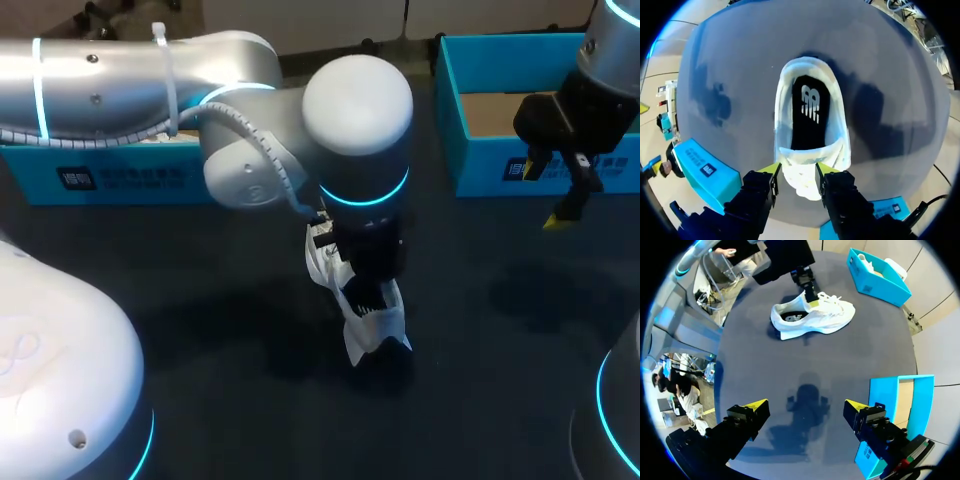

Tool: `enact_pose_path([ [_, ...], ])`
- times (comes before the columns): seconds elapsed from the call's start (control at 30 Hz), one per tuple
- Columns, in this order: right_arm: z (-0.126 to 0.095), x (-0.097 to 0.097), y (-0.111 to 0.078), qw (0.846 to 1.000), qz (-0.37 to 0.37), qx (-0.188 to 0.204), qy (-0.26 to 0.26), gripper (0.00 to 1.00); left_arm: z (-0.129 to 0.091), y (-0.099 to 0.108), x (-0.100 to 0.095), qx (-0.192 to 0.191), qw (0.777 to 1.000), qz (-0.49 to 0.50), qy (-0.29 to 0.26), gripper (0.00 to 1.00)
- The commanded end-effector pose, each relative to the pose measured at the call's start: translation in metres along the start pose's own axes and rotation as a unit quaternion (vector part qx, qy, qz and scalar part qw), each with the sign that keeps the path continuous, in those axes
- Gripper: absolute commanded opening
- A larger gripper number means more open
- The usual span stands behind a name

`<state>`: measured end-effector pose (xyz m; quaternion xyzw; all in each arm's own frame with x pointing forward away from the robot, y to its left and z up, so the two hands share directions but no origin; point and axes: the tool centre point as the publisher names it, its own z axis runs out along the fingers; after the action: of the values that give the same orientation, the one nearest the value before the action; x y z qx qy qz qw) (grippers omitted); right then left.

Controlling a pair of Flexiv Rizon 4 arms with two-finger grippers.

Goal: Take the shoe out of the shoebox, open the shoe tongue, remove and reinsert the insole, then place the shoe into the shoebox

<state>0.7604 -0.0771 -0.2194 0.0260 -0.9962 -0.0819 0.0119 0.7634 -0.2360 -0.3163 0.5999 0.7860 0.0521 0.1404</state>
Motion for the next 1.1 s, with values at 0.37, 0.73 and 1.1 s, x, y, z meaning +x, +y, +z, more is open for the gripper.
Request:
enact_pose_path([
  [0.37,0.001,0.0,0.0,1.0,0.0,0.0,0.0,1.0,-0.009,0.007,0.004,0.001,0.999,-0.049,-0.002,0.35],
  [0.73,0.001,0.0,0.0,1.0,0.0,0.0,0.0,1.0,0.009,-0.013,0.013,0.024,0.998,-0.055,0.033,0.22],
  [1.1,0.001,0.0,0.0,1.0,0.0,0.0,0.0,1.0,-0.002,-0.009,0.013,0.009,0.997,-0.068,0.023,0.25],
])
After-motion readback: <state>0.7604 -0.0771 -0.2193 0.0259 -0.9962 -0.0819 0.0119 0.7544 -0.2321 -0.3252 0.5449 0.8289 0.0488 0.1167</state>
